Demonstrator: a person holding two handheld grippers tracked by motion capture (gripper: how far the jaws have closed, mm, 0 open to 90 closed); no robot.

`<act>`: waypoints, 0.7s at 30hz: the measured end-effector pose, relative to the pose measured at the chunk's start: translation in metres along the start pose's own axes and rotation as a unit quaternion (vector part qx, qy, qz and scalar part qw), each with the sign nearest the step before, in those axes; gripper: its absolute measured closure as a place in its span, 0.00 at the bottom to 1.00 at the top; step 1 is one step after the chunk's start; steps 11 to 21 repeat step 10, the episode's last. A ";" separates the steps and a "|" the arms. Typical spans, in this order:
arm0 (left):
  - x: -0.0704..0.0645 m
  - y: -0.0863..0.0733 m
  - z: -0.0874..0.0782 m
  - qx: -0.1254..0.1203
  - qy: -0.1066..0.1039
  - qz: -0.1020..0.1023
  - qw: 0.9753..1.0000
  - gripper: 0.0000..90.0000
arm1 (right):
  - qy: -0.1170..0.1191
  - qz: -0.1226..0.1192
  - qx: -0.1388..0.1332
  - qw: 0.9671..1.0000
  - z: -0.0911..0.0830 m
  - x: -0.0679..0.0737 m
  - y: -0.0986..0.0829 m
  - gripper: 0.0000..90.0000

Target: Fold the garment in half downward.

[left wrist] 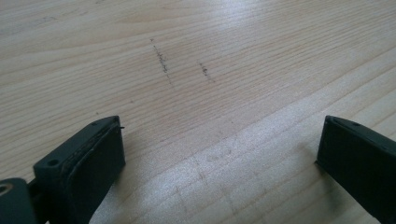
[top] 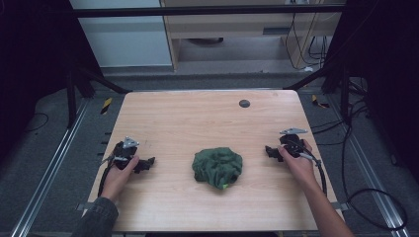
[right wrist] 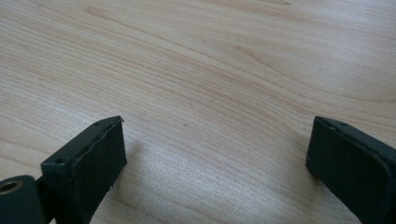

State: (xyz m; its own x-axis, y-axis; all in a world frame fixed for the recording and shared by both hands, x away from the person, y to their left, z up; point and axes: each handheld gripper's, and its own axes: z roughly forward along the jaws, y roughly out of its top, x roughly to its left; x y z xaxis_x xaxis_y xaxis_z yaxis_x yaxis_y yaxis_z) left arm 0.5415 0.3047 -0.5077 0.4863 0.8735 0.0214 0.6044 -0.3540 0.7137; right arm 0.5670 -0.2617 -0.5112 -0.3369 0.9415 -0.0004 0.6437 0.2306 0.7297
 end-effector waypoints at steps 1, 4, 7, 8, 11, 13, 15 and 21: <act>0.000 0.000 0.000 0.000 0.000 0.000 1.000 0.00 | -0.003 0.003 0.000 1.000 0.000 0.001 0.000 0.04; 0.000 0.000 0.000 0.000 0.001 -0.001 1.000 0.00 | -0.016 0.013 0.002 1.000 0.002 0.005 0.001 0.02; -0.001 0.000 0.000 0.002 0.006 -0.003 1.000 0.00 | -0.038 0.036 0.004 0.999 0.001 0.011 0.000 0.01; -0.001 0.000 0.000 0.002 0.008 -0.005 1.000 0.00 | -0.047 0.048 0.003 0.998 0.000 0.014 0.000 0.01; -0.002 0.000 0.000 0.002 0.009 -0.007 1.000 0.00 | -0.063 0.060 0.006 0.996 0.000 0.017 0.000 0.00; -0.002 0.000 0.000 0.002 0.009 -0.007 1.000 0.00 | -0.063 0.060 0.006 0.996 0.000 0.017 0.000 0.00; -0.002 0.000 0.000 0.002 0.009 -0.007 1.000 0.00 | -0.063 0.060 0.006 0.996 0.000 0.017 0.000 0.00; -0.002 0.000 0.000 0.002 0.009 -0.007 1.000 0.00 | -0.063 0.060 0.006 0.996 0.000 0.017 0.000 0.00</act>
